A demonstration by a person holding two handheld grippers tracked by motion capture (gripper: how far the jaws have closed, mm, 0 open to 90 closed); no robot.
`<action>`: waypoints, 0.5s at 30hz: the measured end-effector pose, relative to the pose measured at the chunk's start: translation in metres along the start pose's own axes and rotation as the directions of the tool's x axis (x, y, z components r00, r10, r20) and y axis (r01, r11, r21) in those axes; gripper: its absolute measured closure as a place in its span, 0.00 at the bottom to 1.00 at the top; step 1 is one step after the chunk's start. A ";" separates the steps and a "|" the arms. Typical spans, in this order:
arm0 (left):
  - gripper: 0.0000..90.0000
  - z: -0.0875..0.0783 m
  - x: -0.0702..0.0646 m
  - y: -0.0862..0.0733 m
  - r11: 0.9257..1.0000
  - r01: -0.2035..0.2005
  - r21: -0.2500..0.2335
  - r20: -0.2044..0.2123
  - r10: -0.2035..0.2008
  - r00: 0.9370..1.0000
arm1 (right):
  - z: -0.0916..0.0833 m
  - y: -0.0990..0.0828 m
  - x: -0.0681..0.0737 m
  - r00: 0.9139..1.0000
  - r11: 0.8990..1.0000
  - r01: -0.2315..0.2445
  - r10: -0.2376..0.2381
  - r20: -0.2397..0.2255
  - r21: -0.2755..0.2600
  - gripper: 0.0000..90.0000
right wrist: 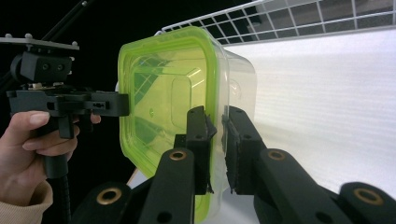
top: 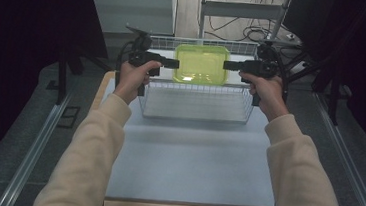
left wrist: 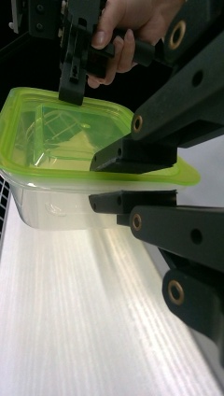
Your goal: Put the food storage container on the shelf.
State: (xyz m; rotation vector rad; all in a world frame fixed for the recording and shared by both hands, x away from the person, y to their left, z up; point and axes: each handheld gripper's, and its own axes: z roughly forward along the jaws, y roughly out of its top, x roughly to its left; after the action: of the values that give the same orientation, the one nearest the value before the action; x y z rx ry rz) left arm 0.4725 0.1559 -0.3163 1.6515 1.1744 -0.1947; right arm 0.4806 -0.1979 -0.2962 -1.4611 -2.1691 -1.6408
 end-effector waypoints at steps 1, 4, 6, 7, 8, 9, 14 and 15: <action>0.90 0.001 0.001 0.001 1.000 0.004 0.001 -0.005 -0.004 1.000 | 0.002 0.001 -0.002 1.000 1.000 -0.007 0.007 0.000 -0.001 0.90; 0.90 0.004 0.003 0.004 1.000 0.007 -0.002 -0.010 -0.007 1.000 | 0.005 0.004 -0.006 1.000 1.000 -0.020 0.020 0.003 0.004 0.90; 0.90 0.005 0.005 0.004 1.000 0.010 -0.002 -0.011 -0.010 1.000 | 0.007 0.004 -0.008 1.000 1.000 -0.022 0.022 0.004 0.002 0.90; 0.90 0.008 0.007 0.005 1.000 0.018 -0.002 -0.014 -0.018 1.000 | 0.009 0.005 -0.010 1.000 1.000 -0.027 0.027 0.007 0.006 0.90; 0.90 0.009 0.008 0.005 1.000 0.018 -0.003 -0.017 -0.018 1.000 | 0.010 0.005 -0.011 0.999 1.000 -0.030 0.030 0.010 0.006 0.90; 0.90 0.011 0.010 0.006 1.000 0.019 -0.006 -0.016 -0.019 1.000 | 0.011 0.006 -0.012 0.999 0.999 -0.033 0.032 0.013 0.008 0.90; 0.90 0.013 0.015 0.008 0.999 0.034 -0.029 -0.005 -0.034 0.999 | 0.018 0.008 -0.020 0.999 0.999 -0.052 0.052 0.011 0.004 0.89; 0.89 0.013 0.016 0.009 0.999 0.033 -0.029 -0.008 -0.033 0.999 | 0.019 0.008 -0.020 0.999 0.999 -0.053 0.053 0.010 0.002 0.89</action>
State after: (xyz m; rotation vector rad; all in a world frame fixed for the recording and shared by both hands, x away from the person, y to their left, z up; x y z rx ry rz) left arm 0.4929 0.1550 -0.3265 1.6096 1.2064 -0.1908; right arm 0.5065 -0.1963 -0.3094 -1.5151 -2.1174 -1.6168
